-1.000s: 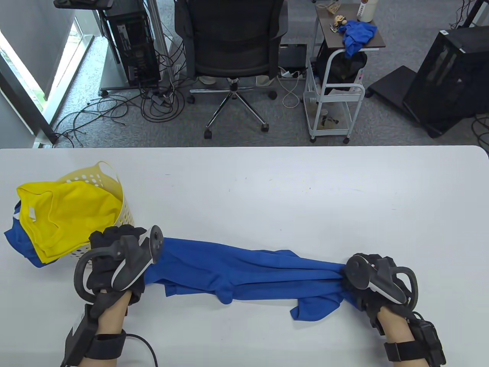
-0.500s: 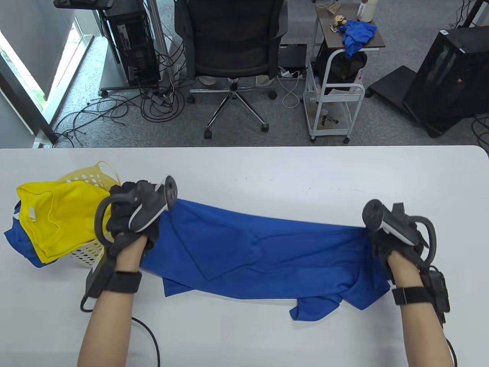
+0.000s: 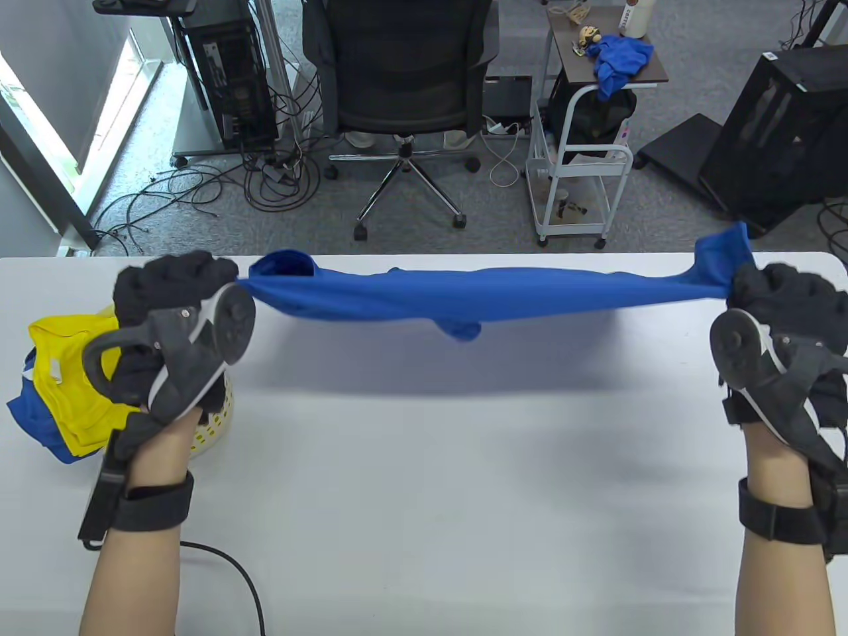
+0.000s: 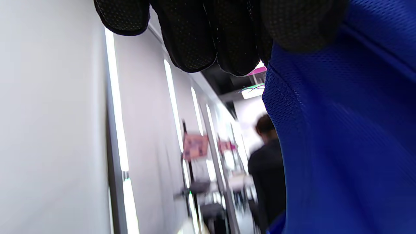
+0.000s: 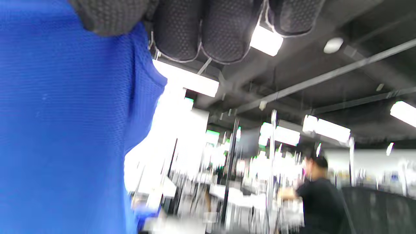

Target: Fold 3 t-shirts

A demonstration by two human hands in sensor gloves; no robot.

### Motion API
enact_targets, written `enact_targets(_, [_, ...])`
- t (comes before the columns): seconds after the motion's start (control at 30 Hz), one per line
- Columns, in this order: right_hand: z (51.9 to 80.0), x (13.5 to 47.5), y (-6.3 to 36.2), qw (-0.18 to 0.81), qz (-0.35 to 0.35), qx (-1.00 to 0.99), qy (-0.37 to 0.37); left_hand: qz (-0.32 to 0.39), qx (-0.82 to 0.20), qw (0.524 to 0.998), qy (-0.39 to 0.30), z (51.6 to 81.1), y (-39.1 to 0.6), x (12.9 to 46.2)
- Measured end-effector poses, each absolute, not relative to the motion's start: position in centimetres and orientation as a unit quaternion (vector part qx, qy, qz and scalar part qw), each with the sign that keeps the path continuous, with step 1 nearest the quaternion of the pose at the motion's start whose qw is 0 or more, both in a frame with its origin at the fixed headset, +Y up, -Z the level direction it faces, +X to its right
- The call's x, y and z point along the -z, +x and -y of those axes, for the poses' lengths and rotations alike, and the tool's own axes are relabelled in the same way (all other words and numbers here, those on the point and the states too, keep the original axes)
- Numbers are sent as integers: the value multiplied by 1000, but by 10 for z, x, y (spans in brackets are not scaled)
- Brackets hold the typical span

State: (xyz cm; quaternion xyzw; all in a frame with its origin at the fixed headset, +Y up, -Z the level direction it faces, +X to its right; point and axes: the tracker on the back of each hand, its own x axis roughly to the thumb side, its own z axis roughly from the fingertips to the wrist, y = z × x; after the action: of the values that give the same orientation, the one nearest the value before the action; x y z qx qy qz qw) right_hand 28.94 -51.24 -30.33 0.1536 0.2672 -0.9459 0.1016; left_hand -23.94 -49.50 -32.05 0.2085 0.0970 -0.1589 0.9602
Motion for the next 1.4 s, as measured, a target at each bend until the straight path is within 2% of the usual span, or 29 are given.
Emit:
enact_targets(0.13, [606,298,290,140,-6,985,104,-64,247,962,94,602,-229,311])
enact_targets(0.2, [649,297,287,163,89,980,79,-60,260,963,26,654,-227,312])
enact_targets(0.23, [664,295,287,156,125,977,76,-64,269,961,-27,678,-228,312])
enact_targets(0.3, [690,294,289,111,180,976,58,-73,295,950,-66,710,-231,309])
enact_targets(0.37, [703,295,294,45,155,985,53,-64,274,957,-65,727,-237,307])
enact_targets(0.43, [713,298,296,19,107,993,52,-67,224,968,-90,737,-243,308])
enact_targets(0.5, [731,302,295,21,91,994,55,-54,166,976,-128,745,-246,309])
enact_targets(0.57, [746,305,289,46,150,986,47,-53,141,976,-158,753,-250,311])
enact_targets(0.63, [754,305,279,85,159,983,31,-70,158,973,-152,752,-256,313])
enact_targets(0.8, [751,306,268,37,155,987,5,-124,148,968,-159,752,-285,318])
enact_targets(0.87, [738,303,278,37,94,994,33,-129,149,971,-137,749,-292,315])
enact_targets(0.93, [730,300,291,51,66,995,53,-119,127,977,-119,742,-295,310])
enact_targets(1.03, [738,299,312,85,99,988,81,-80,78,985,-135,738,-290,306])
enact_targets(1.1, [748,301,320,102,149,978,100,-91,102,974,-180,747,-287,307])
enact_targets(1.17, [745,302,321,68,115,986,104,-93,134,971,-172,750,-285,308])
enact_targets(1.27, [742,301,319,92,77,987,104,-93,122,976,-153,744,-286,307])
enact_targets(1.37, [751,304,320,123,117,979,112,-100,126,970,-183,749,-292,306])
enact_targets(1.4, [750,304,321,106,102,983,113,-107,122,968,-193,749,-295,306])
